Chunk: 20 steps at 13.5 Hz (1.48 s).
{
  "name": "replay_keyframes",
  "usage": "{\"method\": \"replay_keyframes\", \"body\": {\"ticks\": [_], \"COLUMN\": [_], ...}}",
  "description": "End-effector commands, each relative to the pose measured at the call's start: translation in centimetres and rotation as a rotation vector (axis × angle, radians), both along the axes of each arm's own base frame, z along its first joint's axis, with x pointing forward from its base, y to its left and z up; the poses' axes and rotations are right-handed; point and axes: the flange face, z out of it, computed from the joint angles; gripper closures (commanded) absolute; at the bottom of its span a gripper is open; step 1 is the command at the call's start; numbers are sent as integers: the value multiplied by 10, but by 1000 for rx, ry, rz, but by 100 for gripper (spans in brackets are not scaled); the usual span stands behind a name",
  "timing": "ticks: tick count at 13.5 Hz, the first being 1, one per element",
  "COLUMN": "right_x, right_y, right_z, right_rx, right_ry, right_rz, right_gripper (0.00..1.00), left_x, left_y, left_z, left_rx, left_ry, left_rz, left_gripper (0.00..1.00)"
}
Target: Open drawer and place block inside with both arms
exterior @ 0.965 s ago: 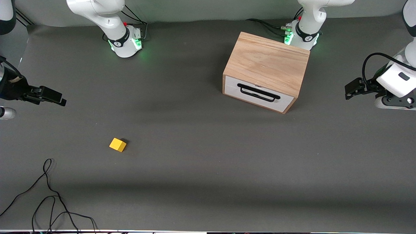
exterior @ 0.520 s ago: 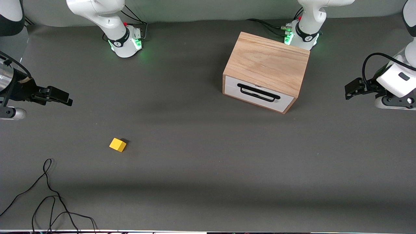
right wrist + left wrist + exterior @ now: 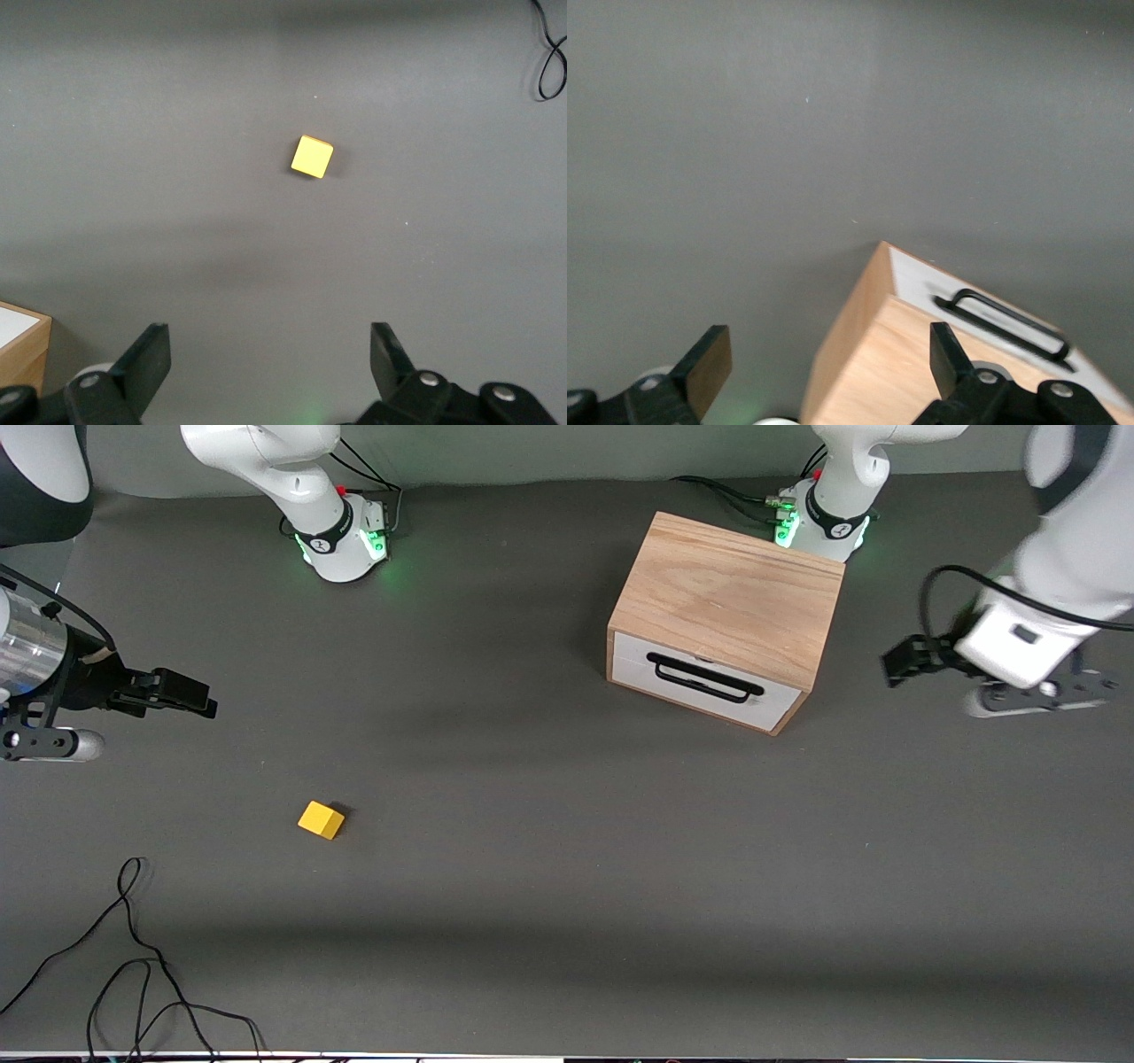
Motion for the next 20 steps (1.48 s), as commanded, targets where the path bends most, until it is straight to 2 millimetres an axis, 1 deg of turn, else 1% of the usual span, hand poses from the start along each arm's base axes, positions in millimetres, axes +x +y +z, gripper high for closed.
{"method": "replay_keyframes", "body": {"ticks": [1, 4, 6, 7, 9, 10, 12, 14, 16, 18, 20], "right_x": [-4, -9, -7, -6, -3, -3, -2, -2, 7, 16, 12], "right_y": [-1, -2, -2, -3, -7, -8, -11, -12, -14, -18, -26], "right_z": [-8, -30, -48, -61, -89, -103, -131, -156, -188, -221, -260], "right_rx": [-14, -21, -21, -21, -21, -21, -47, -57, -60, -63, -65], "right_ry": [36, 101, 105, 105, 98, 91, 73, 51, 51, 40, -4], "right_rz": [17, 9, 7, 5, -1, 0, 1, 3, -2, -11, -24], "right_gripper": [0, 0, 0, 0, 0, 0, 0, 0, 0, 0, 0], "left_x": [-18, -44, -59, -67, -77, -81, -77, -61, -48, -32, -17], "left_y": [-53, -132, -178, -198, -221, -227, -228, -223, -224, -224, -216], "left_z": [5, -6, -16, -19, -24, -26, -38, -58, -85, -122, -154], "left_rx": [21, 57, 79, 81, 89, 99, 115, 123, 137, 161, 179], "left_ry": [6, -3, -14, -16, -12, -17, -3, 23, 49, 67, 71], "left_rz": [219, 523, 655, 679, 727, 754, 780, 820, 855, 856, 904], "left_gripper": [0, 0, 0, 0, 0, 0, 0, 0, 0, 0, 0]}}
